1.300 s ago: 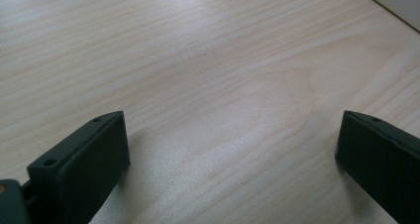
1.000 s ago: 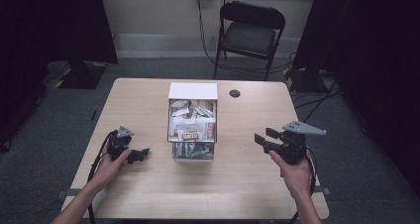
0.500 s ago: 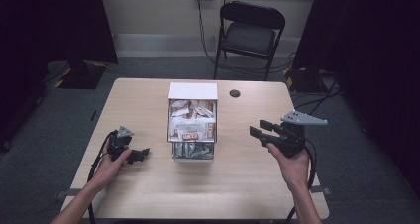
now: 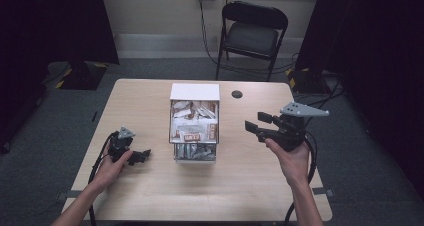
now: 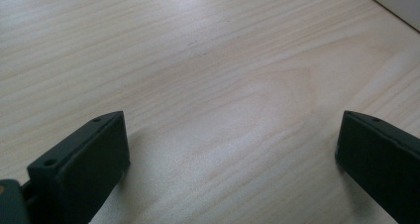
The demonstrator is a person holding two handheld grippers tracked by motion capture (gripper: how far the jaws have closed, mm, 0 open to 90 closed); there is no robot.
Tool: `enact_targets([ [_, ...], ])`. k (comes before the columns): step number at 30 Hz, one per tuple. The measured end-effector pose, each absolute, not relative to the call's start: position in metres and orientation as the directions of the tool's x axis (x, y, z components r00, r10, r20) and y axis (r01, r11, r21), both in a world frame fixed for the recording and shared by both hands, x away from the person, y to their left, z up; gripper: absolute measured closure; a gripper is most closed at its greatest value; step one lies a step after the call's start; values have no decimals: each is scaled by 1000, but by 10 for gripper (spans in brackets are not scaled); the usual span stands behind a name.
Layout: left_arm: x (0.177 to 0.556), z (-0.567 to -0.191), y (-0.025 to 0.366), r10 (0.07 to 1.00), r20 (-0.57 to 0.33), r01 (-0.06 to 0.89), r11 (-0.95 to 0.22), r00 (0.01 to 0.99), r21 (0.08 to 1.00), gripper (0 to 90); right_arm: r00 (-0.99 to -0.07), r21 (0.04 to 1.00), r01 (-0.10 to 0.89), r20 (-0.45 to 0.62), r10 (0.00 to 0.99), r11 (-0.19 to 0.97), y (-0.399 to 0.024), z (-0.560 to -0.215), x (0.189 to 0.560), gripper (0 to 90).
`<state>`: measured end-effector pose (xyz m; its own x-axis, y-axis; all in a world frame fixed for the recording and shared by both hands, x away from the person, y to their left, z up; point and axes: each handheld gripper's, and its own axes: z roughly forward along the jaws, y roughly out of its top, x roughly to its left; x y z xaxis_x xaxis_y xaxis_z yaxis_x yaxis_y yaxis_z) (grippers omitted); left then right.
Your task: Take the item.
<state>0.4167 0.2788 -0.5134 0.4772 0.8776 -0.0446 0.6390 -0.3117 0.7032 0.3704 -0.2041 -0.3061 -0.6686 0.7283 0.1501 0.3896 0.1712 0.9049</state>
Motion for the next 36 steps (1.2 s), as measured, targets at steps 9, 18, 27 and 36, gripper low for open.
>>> enact_targets([
  [9, 417, -513, 279, 878, -45, 639, -312, 477, 703, 0, -692, 921, 356, 146, 707, 159, -191, -290, 370, 329],
  [18, 417, -514, 278, 879, -48, 639, -306, 474, 706, 0, -760, 936, 308, 134, 636, 172, -165, -284, 370, 345],
  [27, 417, -513, 279, 878, -44, 639, -312, 477, 703, 0, -823, 935, 287, 130, 554, 206, -128, -283, 373, 382],
  [36, 417, -514, 278, 879, -48, 639, -306, 474, 706, 0, -861, 913, 287, 115, 495, 288, -96, -295, 380, 445],
])
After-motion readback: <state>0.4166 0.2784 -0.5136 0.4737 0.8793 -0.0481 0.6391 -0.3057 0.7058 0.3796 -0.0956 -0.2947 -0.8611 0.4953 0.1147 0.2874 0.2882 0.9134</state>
